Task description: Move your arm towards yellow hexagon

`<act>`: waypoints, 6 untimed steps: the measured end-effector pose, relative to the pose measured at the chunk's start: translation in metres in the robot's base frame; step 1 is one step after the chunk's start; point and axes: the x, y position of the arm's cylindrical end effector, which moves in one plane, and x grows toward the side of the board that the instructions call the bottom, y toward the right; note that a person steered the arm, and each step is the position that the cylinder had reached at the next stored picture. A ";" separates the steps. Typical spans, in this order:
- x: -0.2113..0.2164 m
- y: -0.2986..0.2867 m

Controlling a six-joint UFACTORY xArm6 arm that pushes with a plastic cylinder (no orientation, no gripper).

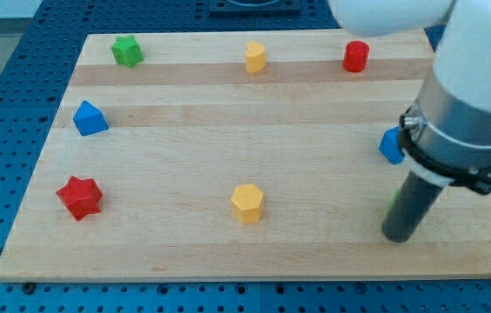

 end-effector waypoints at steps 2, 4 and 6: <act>0.034 -0.030; 0.015 -0.179; -0.024 -0.183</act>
